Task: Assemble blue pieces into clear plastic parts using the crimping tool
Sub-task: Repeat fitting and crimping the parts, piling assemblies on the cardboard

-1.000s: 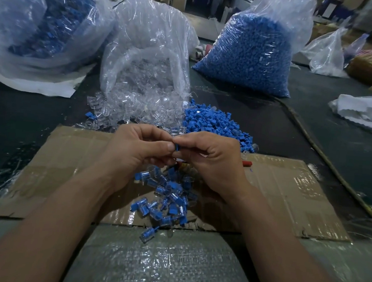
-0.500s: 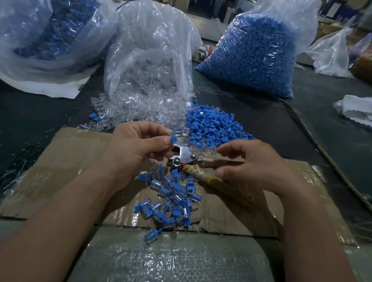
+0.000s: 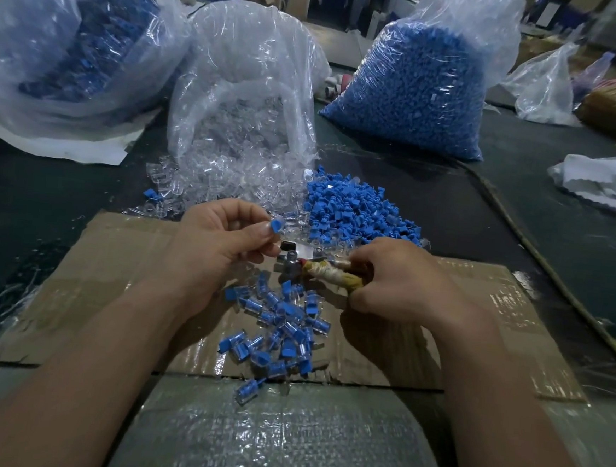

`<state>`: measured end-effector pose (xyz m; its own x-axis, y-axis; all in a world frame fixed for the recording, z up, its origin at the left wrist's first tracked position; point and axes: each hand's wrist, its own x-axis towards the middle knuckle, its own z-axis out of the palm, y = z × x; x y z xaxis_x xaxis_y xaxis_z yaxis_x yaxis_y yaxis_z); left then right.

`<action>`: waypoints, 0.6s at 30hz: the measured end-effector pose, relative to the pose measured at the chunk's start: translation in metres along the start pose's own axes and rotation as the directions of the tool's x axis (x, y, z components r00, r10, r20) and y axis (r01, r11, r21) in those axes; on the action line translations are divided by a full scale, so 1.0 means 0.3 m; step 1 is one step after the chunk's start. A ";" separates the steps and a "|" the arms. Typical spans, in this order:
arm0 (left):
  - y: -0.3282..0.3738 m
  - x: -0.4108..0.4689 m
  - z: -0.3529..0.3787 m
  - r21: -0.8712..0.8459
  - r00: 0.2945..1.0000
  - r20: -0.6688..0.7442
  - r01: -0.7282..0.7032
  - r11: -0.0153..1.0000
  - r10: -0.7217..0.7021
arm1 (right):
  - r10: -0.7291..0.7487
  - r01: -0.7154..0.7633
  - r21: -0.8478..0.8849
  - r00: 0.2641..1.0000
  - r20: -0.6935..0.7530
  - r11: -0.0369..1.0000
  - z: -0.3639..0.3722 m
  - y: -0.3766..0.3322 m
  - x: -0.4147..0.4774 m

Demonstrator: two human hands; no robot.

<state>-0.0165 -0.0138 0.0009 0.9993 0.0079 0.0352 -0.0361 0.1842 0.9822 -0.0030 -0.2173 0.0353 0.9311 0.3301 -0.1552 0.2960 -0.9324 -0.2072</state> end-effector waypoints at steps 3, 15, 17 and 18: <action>0.002 0.000 -0.002 -0.006 1.000 -0.009 0.003 1.000 -0.003 | 0.020 -0.022 -0.042 0.999 -0.051 0.999 0.012 -0.001 0.012; 0.001 0.001 0.008 0.095 0.989 -0.075 -0.117 0.989 0.125 | -0.020 0.094 0.249 0.959 -0.283 0.964 0.026 0.009 0.011; 0.000 0.001 0.008 0.116 0.983 -0.086 -0.150 0.982 0.161 | -0.048 0.112 0.236 0.965 -0.260 0.965 0.031 0.004 0.013; 0.000 0.001 0.009 0.122 0.981 -0.092 -0.161 0.979 0.173 | -0.060 0.119 0.230 0.966 -0.250 0.966 0.033 0.003 0.013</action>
<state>-0.0163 -0.0164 0.0013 0.9736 0.1303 0.1872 -0.1961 0.0592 0.9788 -0.0014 -0.2154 0.0250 0.9353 0.3382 0.1039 0.3481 -0.8273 -0.4409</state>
